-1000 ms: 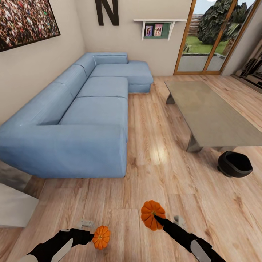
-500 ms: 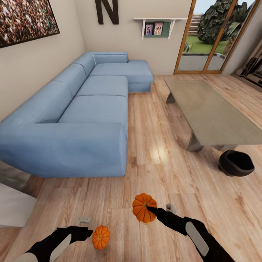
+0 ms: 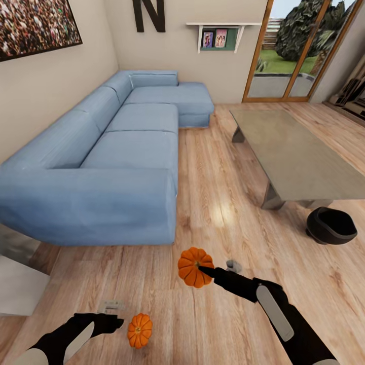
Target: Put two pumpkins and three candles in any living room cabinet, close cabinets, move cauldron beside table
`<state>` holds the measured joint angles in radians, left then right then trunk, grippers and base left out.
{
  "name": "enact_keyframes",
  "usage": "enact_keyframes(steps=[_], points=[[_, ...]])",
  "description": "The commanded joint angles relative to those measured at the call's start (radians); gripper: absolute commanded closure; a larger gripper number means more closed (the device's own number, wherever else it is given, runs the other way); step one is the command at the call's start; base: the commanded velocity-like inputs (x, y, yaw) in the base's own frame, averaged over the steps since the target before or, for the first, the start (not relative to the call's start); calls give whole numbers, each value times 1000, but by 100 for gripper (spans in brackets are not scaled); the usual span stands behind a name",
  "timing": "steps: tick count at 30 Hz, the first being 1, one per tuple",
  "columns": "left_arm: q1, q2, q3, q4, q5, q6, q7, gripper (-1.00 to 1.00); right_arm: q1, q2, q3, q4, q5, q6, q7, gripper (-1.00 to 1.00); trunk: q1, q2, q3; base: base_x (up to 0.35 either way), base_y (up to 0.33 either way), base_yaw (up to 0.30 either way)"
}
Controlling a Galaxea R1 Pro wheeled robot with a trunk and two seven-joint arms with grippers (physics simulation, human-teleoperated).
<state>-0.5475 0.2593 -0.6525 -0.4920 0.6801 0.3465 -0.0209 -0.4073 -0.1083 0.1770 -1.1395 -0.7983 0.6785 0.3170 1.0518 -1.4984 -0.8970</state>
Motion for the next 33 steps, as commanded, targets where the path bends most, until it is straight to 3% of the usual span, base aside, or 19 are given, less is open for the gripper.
enact_keyframes(steps=[1, 5, 8, 11, 18, 24, 29, 33], points=[[-1, 3, -3, -2, 3, 4, 0, -100, 0, -1, 1, -15, 1, 6, 0, 100, 4, -8, -4, 0, 0, 0], [-2, 12, 8, -2, 5, 31, -2, -100, 0, -2, 1, -60, 1, 31, -1, 100, 19, -36, -16, 0, 0, 0], [-3, 14, 70, -2, 4, 84, -3, -100, 0, -2, 1, -76, 1, 41, -1, 100, 31, -57, -26, 0, 0, 0], [-10, 14, 96, -1, 3, 104, -4, -100, 0, -3, 1, -79, 1, 43, -1, 100, 42, -78, -35, 0, 0, 0], [-18, 12, 104, 4, 2, 110, -4, -100, -1, 3, 2, -80, -3, 44, 0, 100, 69, -127, -57, 0, 0, 0], [-21, 12, 106, 1, 3, 110, -6, -100, -1, 4, 2, -106, -46, 64, 0, 100, 92, -169, -76, 0, 0, 0], [-22, 21, 110, 2, 3, 109, -131, -100, 0, 5, 4, -155, -52, 110, -2, 100, 111, -204, -92, 0, 0, 0], [-22, 26, 111, 3, 1, 105, -155, -100, -1, 5, 4, -156, -53, 113, -2, 100, 127, -232, -104, 0, 0, 0]])
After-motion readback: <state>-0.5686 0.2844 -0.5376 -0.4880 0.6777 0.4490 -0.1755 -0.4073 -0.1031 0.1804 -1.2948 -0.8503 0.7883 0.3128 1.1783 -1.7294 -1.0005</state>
